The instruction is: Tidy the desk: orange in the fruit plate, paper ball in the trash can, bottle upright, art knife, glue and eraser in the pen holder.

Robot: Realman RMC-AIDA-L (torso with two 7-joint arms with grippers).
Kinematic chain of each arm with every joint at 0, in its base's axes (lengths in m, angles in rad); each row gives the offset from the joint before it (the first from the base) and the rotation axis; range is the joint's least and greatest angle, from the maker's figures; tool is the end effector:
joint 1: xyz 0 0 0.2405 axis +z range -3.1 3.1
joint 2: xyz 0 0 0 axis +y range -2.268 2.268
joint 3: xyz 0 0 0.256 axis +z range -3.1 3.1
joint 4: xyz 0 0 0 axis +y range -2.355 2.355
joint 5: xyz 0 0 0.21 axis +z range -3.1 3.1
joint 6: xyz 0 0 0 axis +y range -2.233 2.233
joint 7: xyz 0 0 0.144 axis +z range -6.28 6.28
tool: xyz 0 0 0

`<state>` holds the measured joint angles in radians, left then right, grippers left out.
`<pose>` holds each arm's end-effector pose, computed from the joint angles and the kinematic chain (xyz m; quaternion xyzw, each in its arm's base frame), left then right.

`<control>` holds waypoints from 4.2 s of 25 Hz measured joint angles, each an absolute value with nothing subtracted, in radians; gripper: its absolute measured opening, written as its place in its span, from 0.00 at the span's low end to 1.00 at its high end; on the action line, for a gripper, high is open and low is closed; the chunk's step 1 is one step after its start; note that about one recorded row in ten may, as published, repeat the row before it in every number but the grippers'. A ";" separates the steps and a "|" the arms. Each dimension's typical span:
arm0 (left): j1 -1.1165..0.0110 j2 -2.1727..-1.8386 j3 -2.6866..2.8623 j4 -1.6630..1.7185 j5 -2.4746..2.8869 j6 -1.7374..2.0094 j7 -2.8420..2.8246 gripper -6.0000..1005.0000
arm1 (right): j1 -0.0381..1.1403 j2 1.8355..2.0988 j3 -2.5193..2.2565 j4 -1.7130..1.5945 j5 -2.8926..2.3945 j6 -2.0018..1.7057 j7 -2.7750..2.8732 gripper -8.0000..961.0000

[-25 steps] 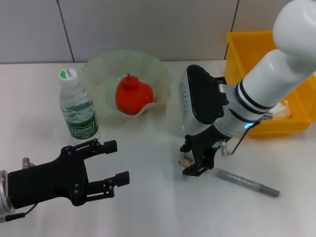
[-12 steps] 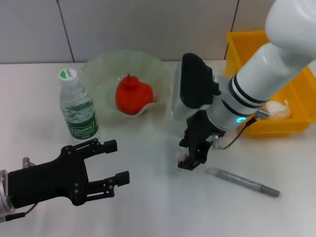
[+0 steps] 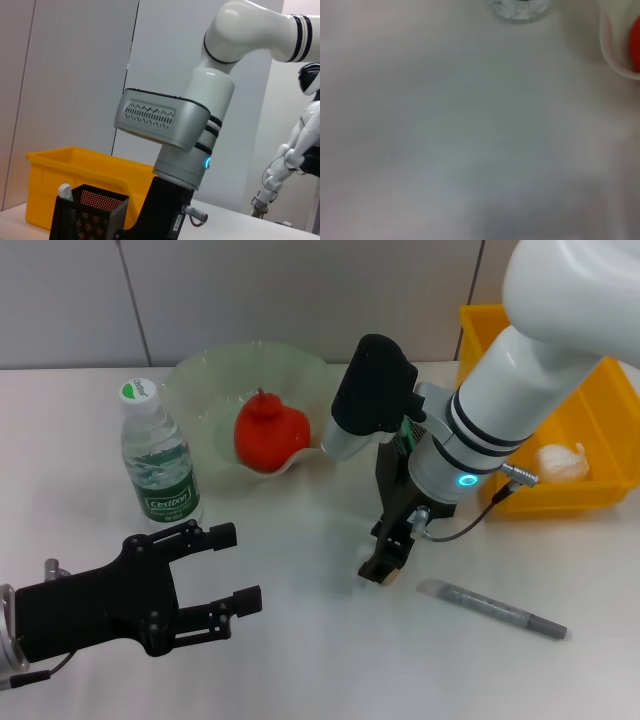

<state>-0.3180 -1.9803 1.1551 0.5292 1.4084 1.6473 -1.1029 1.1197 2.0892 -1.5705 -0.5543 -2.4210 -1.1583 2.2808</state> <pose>-0.2795 0.2683 0.0006 -0.9175 -0.1522 -0.3494 0.1140 0.1331 0.4048 -0.1006 -0.9565 0.1482 -0.2319 0.0971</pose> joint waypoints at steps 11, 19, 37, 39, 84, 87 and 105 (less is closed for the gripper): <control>-0.317 -1.980 1.155 0.530 1.408 1.648 -1.103 0.81 | 1.117 2.089 -1.569 -0.555 -2.419 -1.169 2.393 0.61; -0.316 -1.980 1.155 0.531 1.412 1.648 -1.103 0.81 | 1.116 2.089 -1.571 -0.554 -2.419 -1.166 2.425 0.61; -0.316 -1.980 1.155 0.531 1.413 1.648 -1.103 0.81 | 1.113 2.091 -1.571 -0.555 -2.421 -1.176 2.450 0.61; -0.316 -1.980 1.155 0.531 1.413 1.648 -1.103 0.81 | 1.110 2.091 -1.575 -0.555 -2.418 -1.175 2.443 0.60; -0.311 -1.979 1.155 0.531 1.413 1.649 -1.095 0.81 | 0.865 2.078 -1.403 -1.132 -2.406 -1.392 2.435 0.26; -0.308 -1.980 1.155 0.527 1.414 1.649 -1.093 0.81 | 0.823 2.075 -1.342 -1.236 -2.418 -1.424 2.434 0.27; -0.307 -1.976 1.160 0.531 1.414 1.661 -1.115 0.81 | 0.815 2.070 -1.219 -1.238 -2.558 -1.372 2.445 0.34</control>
<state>-0.3068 -1.9757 1.1605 0.5306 1.4144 1.6611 -1.1150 0.8149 2.0697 -1.2191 -1.2381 -2.5580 -1.3721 2.4453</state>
